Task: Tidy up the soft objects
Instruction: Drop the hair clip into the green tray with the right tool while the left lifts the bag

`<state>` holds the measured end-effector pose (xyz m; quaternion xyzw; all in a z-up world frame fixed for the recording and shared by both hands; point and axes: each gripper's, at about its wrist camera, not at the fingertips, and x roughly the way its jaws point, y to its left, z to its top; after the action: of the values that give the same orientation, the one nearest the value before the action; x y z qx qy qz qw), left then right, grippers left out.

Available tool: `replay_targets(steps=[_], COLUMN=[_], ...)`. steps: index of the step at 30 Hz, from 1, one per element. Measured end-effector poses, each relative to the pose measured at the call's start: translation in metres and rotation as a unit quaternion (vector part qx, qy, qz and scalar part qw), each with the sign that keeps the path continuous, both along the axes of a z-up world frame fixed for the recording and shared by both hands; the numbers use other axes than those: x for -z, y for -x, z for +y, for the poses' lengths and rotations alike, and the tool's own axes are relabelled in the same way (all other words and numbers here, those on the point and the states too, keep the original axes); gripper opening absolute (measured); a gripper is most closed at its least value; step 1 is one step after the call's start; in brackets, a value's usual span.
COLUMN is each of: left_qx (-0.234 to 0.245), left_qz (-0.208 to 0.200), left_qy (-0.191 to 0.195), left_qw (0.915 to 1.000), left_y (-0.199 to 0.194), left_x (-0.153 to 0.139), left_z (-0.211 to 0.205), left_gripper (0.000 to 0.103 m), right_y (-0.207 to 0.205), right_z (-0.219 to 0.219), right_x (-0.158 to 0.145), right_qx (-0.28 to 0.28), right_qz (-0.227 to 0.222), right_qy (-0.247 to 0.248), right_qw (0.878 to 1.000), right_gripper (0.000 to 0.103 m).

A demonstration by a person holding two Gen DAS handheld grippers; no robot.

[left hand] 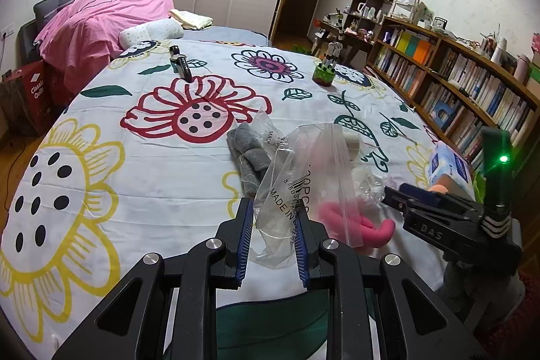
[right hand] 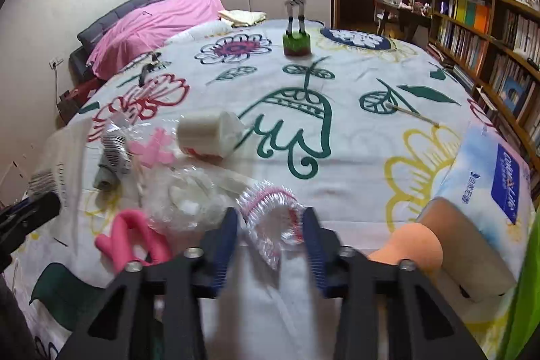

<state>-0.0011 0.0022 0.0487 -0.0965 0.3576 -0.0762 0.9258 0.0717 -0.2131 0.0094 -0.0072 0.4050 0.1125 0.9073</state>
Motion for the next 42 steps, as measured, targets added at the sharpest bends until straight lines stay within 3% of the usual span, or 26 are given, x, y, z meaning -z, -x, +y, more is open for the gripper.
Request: replay_targets(steps=[2, 5, 16, 26, 35, 42], left_qx=[0.000, -0.001, 0.001, 0.001, 0.011, 0.022], left_qz=[0.001, 0.006, 0.013, 0.018, 0.004, -0.010], left_qy=[0.000, -0.001, -0.002, -0.002, 0.001, 0.006], left_qw=[1.0000, 1.0000, 0.9999, 0.9998, 0.9999, 0.9997], left_y=[0.000, 0.000, -0.002, -0.004, 0.001, 0.007], left_x=[0.000, 0.003, 0.007, 0.011, 0.001, -0.011], left_z=[-0.001, -0.002, -0.004, -0.005, -0.012, -0.022], left_gripper=[0.024, 0.024, 0.024, 0.024, 0.024, 0.024], right_y=[0.002, 0.005, -0.010, 0.003, 0.035, 0.048], right_z=[-0.002, -0.003, -0.025, -0.064, -0.080, -0.093], right_x=[-0.002, -0.007, -0.014, -0.015, -0.042, -0.060], right_qx=[-0.002, -0.002, 0.046, 0.095, 0.073, 0.080], right_qz=[-0.001, -0.010, -0.022, -0.029, -0.068, -0.099], right_qy=[-0.005, -0.005, 0.001, -0.010, -0.063, -0.069], right_qw=[1.000, 1.000, 0.999, 0.995, 0.993, 0.989], right_gripper=[0.025, 0.020, 0.017, 0.015, 0.015, 0.015])
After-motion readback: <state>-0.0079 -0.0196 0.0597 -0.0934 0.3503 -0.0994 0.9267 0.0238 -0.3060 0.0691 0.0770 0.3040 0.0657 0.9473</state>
